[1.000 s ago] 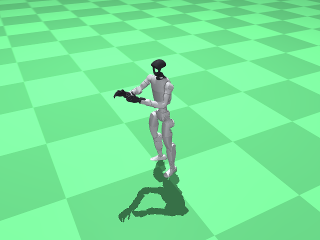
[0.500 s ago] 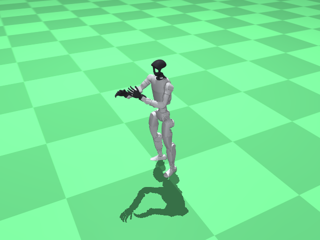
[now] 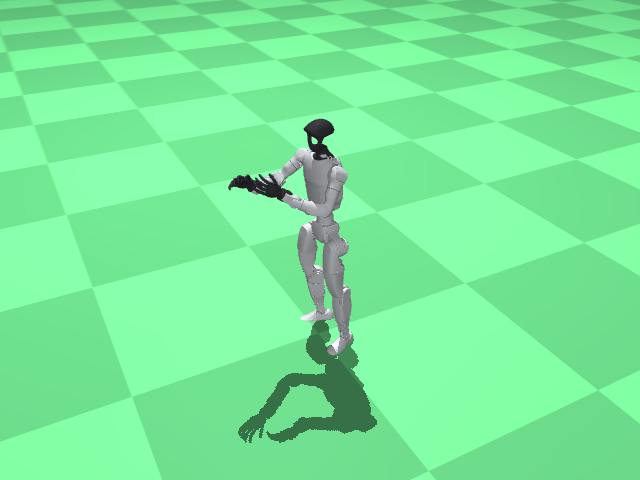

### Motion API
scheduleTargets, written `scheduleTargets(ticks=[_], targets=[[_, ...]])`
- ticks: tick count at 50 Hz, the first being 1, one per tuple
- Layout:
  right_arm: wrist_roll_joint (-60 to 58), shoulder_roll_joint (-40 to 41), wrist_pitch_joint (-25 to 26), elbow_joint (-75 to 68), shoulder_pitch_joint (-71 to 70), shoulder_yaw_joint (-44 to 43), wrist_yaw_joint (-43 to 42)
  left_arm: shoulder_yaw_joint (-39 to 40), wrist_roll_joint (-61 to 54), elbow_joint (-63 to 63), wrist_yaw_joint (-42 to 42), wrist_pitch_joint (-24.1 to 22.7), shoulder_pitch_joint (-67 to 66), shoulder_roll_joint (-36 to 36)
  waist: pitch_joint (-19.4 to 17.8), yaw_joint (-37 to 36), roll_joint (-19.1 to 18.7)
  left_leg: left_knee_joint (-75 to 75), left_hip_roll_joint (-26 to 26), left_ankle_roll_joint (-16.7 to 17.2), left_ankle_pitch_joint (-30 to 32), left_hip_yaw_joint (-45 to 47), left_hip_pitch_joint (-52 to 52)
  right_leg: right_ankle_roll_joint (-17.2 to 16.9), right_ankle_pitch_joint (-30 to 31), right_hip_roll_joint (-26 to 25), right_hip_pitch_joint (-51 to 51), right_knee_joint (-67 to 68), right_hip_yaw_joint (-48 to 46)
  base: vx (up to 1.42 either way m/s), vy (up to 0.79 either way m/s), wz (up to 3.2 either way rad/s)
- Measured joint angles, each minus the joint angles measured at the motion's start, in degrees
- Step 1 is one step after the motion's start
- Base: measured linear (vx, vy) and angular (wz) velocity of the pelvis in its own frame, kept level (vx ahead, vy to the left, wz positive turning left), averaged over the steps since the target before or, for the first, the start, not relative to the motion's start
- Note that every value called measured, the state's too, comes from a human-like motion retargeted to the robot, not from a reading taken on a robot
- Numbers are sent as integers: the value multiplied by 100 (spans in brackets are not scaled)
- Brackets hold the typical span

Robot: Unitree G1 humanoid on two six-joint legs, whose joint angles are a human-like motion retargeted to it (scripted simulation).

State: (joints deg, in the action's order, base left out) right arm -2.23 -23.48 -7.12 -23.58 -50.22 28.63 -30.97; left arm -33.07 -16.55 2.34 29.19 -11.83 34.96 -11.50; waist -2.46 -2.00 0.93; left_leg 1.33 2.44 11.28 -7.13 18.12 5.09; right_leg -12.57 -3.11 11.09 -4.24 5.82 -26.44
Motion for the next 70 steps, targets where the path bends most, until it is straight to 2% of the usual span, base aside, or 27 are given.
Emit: scheduleTargets(ticks=[5, 8, 10, 15, 17, 18, 20, 23, 25, 28, 30, 33, 37, 41, 43, 47, 48, 50, 53, 58, 62, 65, 67, 70], targets=[[-148, -46, -45, -52, 203, -6, 351, 700, 980, 1311, -90, -301, 839, -77, 114, -27, 4, -15, 16, 58, -17, 10, -16, 0, 12, -20, 2, -23, 6, 0, 0, 0], [-290, 27, -4, -215, 206, -26, 530, 1031, 1591, 2020, 242, -348, 1696, -70, 184, -35, -7, -22, 27, 78, -29, 24, -20, 3, 21, -33, 7, -35, 24, 0, 0, 0], [-267, 98, 27, -249, 198, -8, 585, 1163, 1964, 2451, 594, -281, 2268, 11, 226, -24, -9, -27, 37, 81, -37, 36, -18, 29, 26, -45, 10, -41, 46, 0, 0, 0], [-744, 158, -73, -146, 225, -184, 506, 1591, 3369, 3075, 1304, -2, 2560, 30, 216, -24, -31, -38, 45, 104, -61, 71, -5, 0, 12, -48, 19, -23, 73, 0, 0, 0], [-614, 108, -235, -114, 139, -107, 345, 1634, 3325, 2773, 1336, -191, 1780, -328, 165, -17, -63, -35, 32, 72, -58, 85, 22, -14, 3, -33, 9, -7, 92, 0, 0, 0], [-586, 127, -251, -130, 109, -71, 324, 1407, 3065, 2515, 1113, -290, 1422, -307, 154, -7, -63, -38, 27, 61, -57, 83, 27, -18, 1, -27, 4, -5, 92, 0, 0, 0], [-301, 127, -158, -131, 45, 3, 281, 812, 1844, 1783, 332, -337, 752, -410, 128, -6, -53, -35, 12, 22, -49, 73, 33, -10, -3, -13, -6, -6, 83, 0, 0, 0], [100, 96, -10, -1, -8, 52, 212, -31, 113, 501, -727, -21, 61, -617, 76, 19, -27, -19, -11, -24, -26, 48, 34, -3, -10, 8, -21, -16, 50, 0, 0, 0], [151, 54, -58, 153, 18, 83, 139, -255, -131, 251, -742, -30, -208, -672, 67, 46, -12, -13, -17, -30, -15, 34, 25, 4, -7, 11, -25, -30, 35, 0, 0, 0], [3, -9, -150, 320, 145, 79, 248, 169, 480, 978, -392, -310, -69, -513, 106, 40, 28, -12, -8, 0, -14, 21, 9, 15, 0, -2, -24, -50, 24, 0, 0, 0], [-211, -25, -100, 293, 228, 62, 489, 669, 1259, 1496, -389, -261, 436, -424, 170, 8, 59, -20, 5, 28, -25, 22, -2, 14, 2, -17, -23, -61, 21, 0, 0, 0], [-404, 51, -40, 122, 212, 20, 620, 1114, 1927, 2132, 75, -260, 1467, -209, 234, -37, 86, -21, 24, 62, -32, 34, -5, 13, 7, -39, -19, -71, 31, 0, 0, 0], [-515, 148, -42, -4, 124, 80, 607, 1114, 2796, 2482, 781, -65, 2403, -56, 288, -62, 101, -34, 44, 65, -46, 57, 1, 35, 12, -60, -12, -71, 70, 0, 0, 0], [-585, 175, -242, 50, 70, 31, 374, 1007, 3326, 2227, 1085, -128, 2081, -399, 265, -91, 82, -42, 47, 46, -64, 100, 31, 3, -1, -58, -10, -49, 111, 0, 0, 0], [-520, 185, -276, 87, 26, 3, 260, 791, 2899, 1693, 815, -233, 1429, -547, 231, -91, 69, -37, 36, 19, -67, 116, 57, -19, -17, -42, -16, -30, 122, 0, 0, 0], [-134, 146, -54, 178, -42, 50, 259, -172, 714, 112, -729, 64, 265, -571, 196, -83, 74, -33, 8, -45, -66, 110, 80, -19, -34, -14, -40, -27, 111, 0, 0, 0], [-103, 122, -59, 214, -30, 51, 241, -332, 566, -110, -879, 114, 93, -586, 201, -79, 75, -34, 5, -49, -67, 106, 80, -19, -37, -10, -44, -31, 106, 0, 0, 0], [-108, 61, -138, 274, 14, 42, 164, -435, 659, -59, -813, -21, -67, -611, 220, -78, 84, -36, 2, -43, -69, 95, 77, -13, -42, -8, -51, -36, 96, 0, 0, 0], [-208, 9, -189, 233, 138, -17, 275, 47, 1351, 895, -578, -276, 271, -475, 292, -104, 115, -46, 11, -7, -84, 74, 69, 0, -46, -18, -66, -45, 76, 0, 0, 0], [-471, 56, -108, -6, 191, -138, 552, 1040, 2641, 2073, 167, -194, 1846, -180, 396, -142, 149, -59, 36, 51, -110, 59, 77, 12, -58, -40, -89, -42, 58, 0, 0, 0], [-697, 135, -181, -8, 139, -150, 507, 1140, 3566, 2430, 964, -49, 2536, -12, 389, -148, 148, -77, 49, 58, -134, 89, 110, 10, -66, -49, -101, -22, 98, 0, 0, 0], [-687, 171, -258, -27, 85, -40, 413, 880, 3850, 2312, 1258, -44, 2474, 14, 371, -163, 157, -91, 57, 41, -149, 124, 142, 30, -67, -55, -110, -13, 153, 0, 0, 0], [-638, 137, -341, 16, 62, -189, 305, 1114, 3619, 1862, 989, -240, 1749, -445, 303, -207, 125, -83, 45, 17, -160, 173, 191, -14, -87, -38, -118, 14, 184, 1, 0, -18], [-516, 185, -311, -5, 19, -176, 252, 670, 2866, 702, 202, -255, 728, -597, 259, -213, 124, -86, 30, -32, -171, 219, 233, -22, -100, -22, -128, 25, 232, 0, 0, 0]])
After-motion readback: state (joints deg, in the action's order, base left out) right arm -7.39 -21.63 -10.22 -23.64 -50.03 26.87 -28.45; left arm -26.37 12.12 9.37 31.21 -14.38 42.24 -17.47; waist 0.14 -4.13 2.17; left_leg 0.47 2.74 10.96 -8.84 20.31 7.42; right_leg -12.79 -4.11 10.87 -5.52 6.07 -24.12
